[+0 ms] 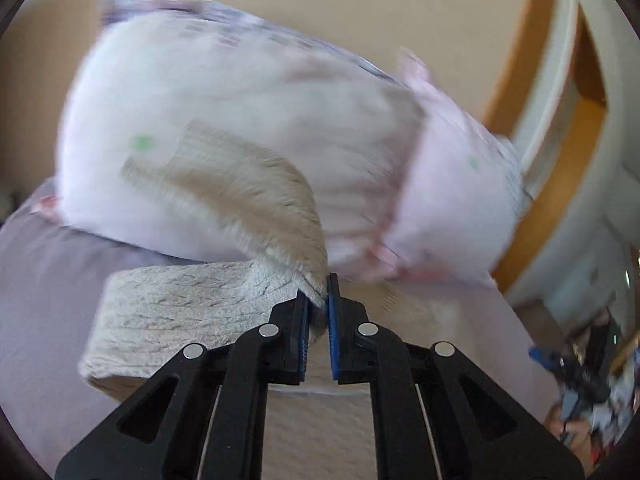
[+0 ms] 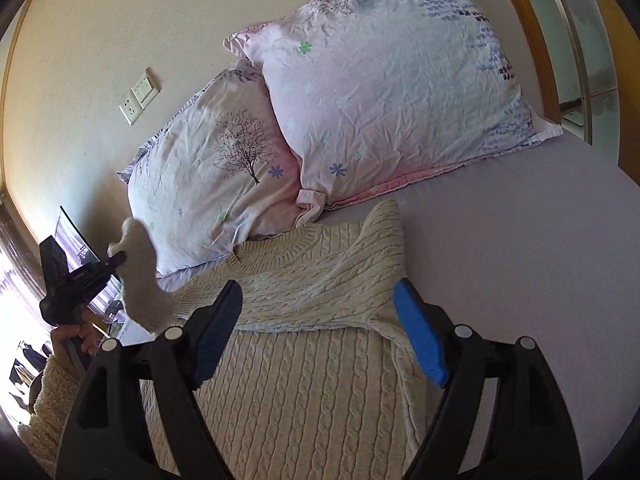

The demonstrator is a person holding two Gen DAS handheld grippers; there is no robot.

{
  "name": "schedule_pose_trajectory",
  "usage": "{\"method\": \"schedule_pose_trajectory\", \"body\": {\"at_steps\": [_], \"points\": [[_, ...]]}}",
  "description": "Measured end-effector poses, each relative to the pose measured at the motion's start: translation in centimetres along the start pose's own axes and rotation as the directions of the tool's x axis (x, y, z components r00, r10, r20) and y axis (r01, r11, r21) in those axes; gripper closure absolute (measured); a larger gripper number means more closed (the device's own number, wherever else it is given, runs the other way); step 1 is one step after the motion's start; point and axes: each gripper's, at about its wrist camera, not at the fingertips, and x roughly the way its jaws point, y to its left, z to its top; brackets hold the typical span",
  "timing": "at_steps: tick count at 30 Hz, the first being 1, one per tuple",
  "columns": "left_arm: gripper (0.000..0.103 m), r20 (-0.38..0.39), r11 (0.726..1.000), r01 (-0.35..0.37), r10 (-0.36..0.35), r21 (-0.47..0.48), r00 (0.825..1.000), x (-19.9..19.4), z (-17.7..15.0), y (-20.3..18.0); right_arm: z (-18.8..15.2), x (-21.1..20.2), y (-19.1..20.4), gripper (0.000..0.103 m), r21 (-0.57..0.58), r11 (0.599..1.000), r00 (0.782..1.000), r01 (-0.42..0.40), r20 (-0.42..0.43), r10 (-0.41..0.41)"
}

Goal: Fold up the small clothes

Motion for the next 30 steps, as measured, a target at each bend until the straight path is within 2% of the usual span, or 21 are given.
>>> {"method": "schedule_pose_trajectory", "body": {"at_steps": [2, 3, 4, 5, 6, 7, 8, 11, 12, 14, 16, 17, 18, 20, 21, 22, 23, 24, 25, 27, 30], "points": [[0.077, -0.142, 0.989, 0.064, -0.044, 0.136, 0.989, 4.9, -3.0, -6.0, -0.6, 0.3, -0.6, 0.025, 0.022, 1.000, 1.000, 0.000, -0.031, 0.000], [0.076, -0.194, 0.981, 0.073, -0.037, 0.183, 0.980, 6.4, -4.3, -7.7, -0.8, 0.3, -0.9, 0.025, 0.036, 0.999, 0.999, 0.005, -0.050, -0.003], [0.076, -0.222, 0.974, 0.071, -0.021, 0.216, 0.975, 7.0, -5.4, -8.4, -1.1, 0.0, -1.4, 0.025, 0.047, 0.999, 0.998, 0.003, -0.070, 0.000], [0.071, -0.222, 0.972, 0.058, -0.006, 0.229, 0.975, 6.7, -6.1, -8.2, -1.5, -0.4, -1.9, 0.025, 0.050, 0.999, 0.996, 0.005, -0.084, -0.001], [0.064, -0.217, 0.976, 0.043, 0.003, 0.211, 0.976, 6.0, -6.4, -7.3, -1.8, -0.8, -2.4, 0.025, 0.046, 0.999, 0.995, 0.015, -0.095, -0.011], [0.047, -0.205, 0.987, 0.023, 0.010, 0.159, 0.979, 4.5, -6.7, -5.3, -2.2, -1.3, -3.0, 0.025, 0.040, 0.999, 0.994, 0.032, -0.110, -0.028], [0.035, -0.183, 0.995, -0.001, 0.020, 0.104, 0.983, 2.8, -7.1, -3.2, -2.6, -1.6, -3.5, 0.025, 0.039, 0.998, 0.991, 0.041, -0.127, -0.036], [0.029, -0.163, 0.996, -0.092, 0.091, 0.000, 0.982, -2.0, -8.6, 2.9, -4.2, -1.5, -5.5, 0.026, 0.074, 0.997, 0.975, 0.017, -0.222, 0.000], [0.028, -0.187, 0.992, -0.126, 0.117, -0.033, 0.975, -3.3, -9.6, 4.8, -4.8, -1.1, -5.9, 0.028, 0.090, 0.996, 0.968, 0.011, -0.252, 0.012], [0.028, -0.229, 0.983, -0.152, 0.124, -0.108, 0.966, -5.3, -11.7, 7.9, -6.2, -0.5, -6.3, 0.039, 0.116, 0.993, 0.952, -0.005, -0.303, 0.040], [0.028, -0.259, 0.974, -0.139, 0.090, -0.177, 0.962, -6.9, -14.2, 10.1, -7.4, 0.0, -6.3, 0.043, 0.141, 0.989, 0.937, -0.033, -0.340, 0.079], [0.028, -0.266, 0.972, -0.128, 0.072, -0.198, 0.961, -7.4, -15.1, 10.6, -7.8, -0.3, -6.2, 0.046, 0.135, 0.990, 0.941, -0.047, -0.326, 0.089], [0.028, -0.272, 0.970, -0.117, 0.057, -0.212, 0.961, -7.6, -15.8, 10.8, -8.2, -0.5, -6.1, 0.049, 0.148, 0.987, 0.935, -0.063, -0.338, 0.111], [0.028, -0.270, 0.963, -0.058, -0.016, -0.263, 0.963, -8.4, -17.7, 11.2, -9.3, -0.8, -6.4, 0.060, 0.205, 0.972, 0.920, -0.112, -0.349, 0.180], [0.028, -0.229, 0.960, -0.015, -0.051, -0.280, 0.972, -9.3, -18.4, 11.2, -10.1, -1.1, -6.6, 0.064, 0.239, 0.960, 0.908, -0.145, -0.353, 0.225], [0.029, -0.214, 0.950, 0.034, -0.105, -0.309, 0.971, -9.8, -19.0, 11.1, -10.7, -1.4, -6.7, 0.071, 0.259, 0.950, 0.899, -0.172, -0.353, 0.259], [0.032, -0.194, 0.935, 0.087, -0.162, -0.345, 0.968, -10.3, -19.9, 10.9, -11.3, -1.9, -6.6, 0.072, 0.275, 0.940, 0.889, -0.200, -0.352, 0.292], [0.038, -0.170, 0.919, 0.140, -0.214, -0.369, 0.962, -11.0, -20.8, 10.8, -12.0, -2.5, -6.5, 0.072, 0.286, 0.930, 0.880, -0.230, -0.347, 0.324], [0.042, -0.161, 0.915, 0.165, -0.238, -0.369, 0.958, -11.5, -21.6, 10.5, -12.8, -3.2, -6.3, 0.072, 0.295, 0.920, 0.869, -0.259, -0.345, 0.355], [0.044, -0.159, 0.892, 0.219, -0.302, -0.395, 0.940, -12.5, -23.6, 9.8, -14.4, -4.1, -5.9, 0.072, 0.300, 0.912, 0.850, -0.280, -0.365, 0.381], [0.047, -0.118, 0.838, 0.288, -0.380, -0.463, 0.917, -13.9, -26.1, 9.5, -16.6, -5.3, -5.4, 0.076, 0.315, 0.899, 0.826, -0.306, -0.381, 0.414]]}}
